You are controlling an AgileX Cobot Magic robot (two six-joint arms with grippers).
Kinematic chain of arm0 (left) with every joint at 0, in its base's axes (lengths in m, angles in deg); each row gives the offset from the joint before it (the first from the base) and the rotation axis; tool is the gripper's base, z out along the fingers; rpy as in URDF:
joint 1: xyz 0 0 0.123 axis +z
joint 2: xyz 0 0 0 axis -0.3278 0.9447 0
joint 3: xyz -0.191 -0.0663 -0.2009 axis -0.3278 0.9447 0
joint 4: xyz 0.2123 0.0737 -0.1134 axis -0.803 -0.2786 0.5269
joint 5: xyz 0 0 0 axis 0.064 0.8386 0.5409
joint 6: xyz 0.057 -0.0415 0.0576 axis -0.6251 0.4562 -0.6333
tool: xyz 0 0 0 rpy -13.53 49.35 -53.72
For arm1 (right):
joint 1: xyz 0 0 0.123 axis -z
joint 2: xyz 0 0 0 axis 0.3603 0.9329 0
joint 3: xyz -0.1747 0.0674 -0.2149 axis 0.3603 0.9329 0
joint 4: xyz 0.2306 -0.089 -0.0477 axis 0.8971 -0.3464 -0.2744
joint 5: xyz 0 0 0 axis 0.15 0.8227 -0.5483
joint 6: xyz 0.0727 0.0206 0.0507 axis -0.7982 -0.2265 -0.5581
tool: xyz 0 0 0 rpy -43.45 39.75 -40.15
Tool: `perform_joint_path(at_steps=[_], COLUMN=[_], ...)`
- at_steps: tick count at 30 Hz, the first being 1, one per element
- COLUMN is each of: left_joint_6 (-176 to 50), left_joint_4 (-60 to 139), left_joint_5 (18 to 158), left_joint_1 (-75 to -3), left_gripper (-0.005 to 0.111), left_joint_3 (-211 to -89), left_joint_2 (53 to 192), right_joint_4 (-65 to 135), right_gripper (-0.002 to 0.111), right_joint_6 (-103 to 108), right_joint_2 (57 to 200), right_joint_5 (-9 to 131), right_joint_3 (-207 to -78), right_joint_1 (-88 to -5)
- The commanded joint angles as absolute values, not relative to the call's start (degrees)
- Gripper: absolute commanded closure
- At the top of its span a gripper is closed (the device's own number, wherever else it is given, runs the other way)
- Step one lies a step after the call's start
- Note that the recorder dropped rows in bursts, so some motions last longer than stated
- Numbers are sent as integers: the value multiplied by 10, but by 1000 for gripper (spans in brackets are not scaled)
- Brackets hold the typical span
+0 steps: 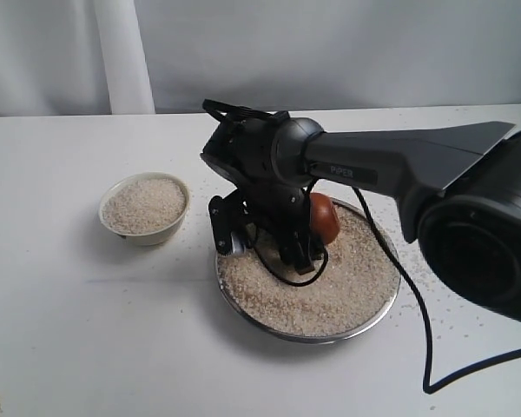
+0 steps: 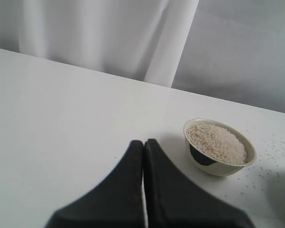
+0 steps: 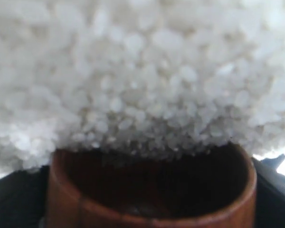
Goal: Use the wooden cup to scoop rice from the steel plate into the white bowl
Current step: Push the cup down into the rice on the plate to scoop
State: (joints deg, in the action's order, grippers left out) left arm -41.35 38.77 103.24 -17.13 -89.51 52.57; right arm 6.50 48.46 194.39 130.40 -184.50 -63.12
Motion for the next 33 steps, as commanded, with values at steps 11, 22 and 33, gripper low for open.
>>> perform_joint_path(at_steps=[11, 22, 33], left_joint_6=[-411, -411, -411], left_joint_4=[390, 390, 390], left_joint_5=[1029, 1029, 1029], left_joint_1=[-174, -174, -174], left_gripper=[107, 107, 107], left_joint_3=[-894, -894, -894], left_joint_2=[526, 526, 526], right_joint_4=[181, 241, 273], right_gripper=[108, 108, 108], right_joint_6=[481, 480, 480], right_joint_2=[1951, 1951, 1948], right_joint_5=[1239, 1229, 1149], right_joint_3=[-1841, -1841, -1782], right_joint_1=[-617, -591, -577])
